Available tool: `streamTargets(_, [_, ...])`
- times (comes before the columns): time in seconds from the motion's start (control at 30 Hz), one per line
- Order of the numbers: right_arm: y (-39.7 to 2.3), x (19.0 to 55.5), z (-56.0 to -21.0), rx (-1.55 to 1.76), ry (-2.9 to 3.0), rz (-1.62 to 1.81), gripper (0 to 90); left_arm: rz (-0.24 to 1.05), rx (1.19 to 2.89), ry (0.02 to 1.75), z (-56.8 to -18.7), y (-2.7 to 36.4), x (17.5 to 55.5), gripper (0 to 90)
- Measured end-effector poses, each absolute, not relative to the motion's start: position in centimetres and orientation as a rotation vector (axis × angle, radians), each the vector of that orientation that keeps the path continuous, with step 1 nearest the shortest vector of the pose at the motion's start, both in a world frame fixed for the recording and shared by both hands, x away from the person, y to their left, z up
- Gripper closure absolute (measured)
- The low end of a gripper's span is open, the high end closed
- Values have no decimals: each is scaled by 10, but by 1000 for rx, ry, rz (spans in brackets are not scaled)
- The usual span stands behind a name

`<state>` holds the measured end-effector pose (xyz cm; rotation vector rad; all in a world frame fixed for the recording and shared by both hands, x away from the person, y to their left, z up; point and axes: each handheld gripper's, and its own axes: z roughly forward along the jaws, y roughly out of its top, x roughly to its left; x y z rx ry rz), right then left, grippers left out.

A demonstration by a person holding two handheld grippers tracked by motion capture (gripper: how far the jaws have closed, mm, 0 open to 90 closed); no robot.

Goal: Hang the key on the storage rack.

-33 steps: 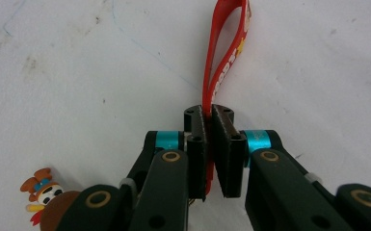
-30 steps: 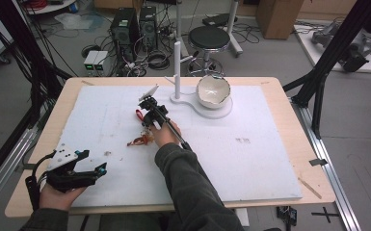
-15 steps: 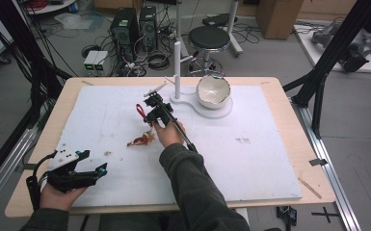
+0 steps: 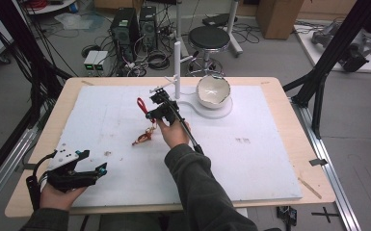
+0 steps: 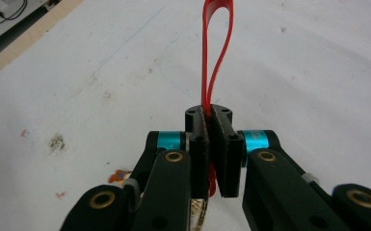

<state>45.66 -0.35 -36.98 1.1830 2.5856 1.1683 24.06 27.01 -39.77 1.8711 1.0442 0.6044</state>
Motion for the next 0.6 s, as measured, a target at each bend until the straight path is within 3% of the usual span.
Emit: streamTargets(0.6, [-22, 444, -344, 1105, 2522, 1222, 863, 610, 1878, 1037, -397, 269, 240, 220])
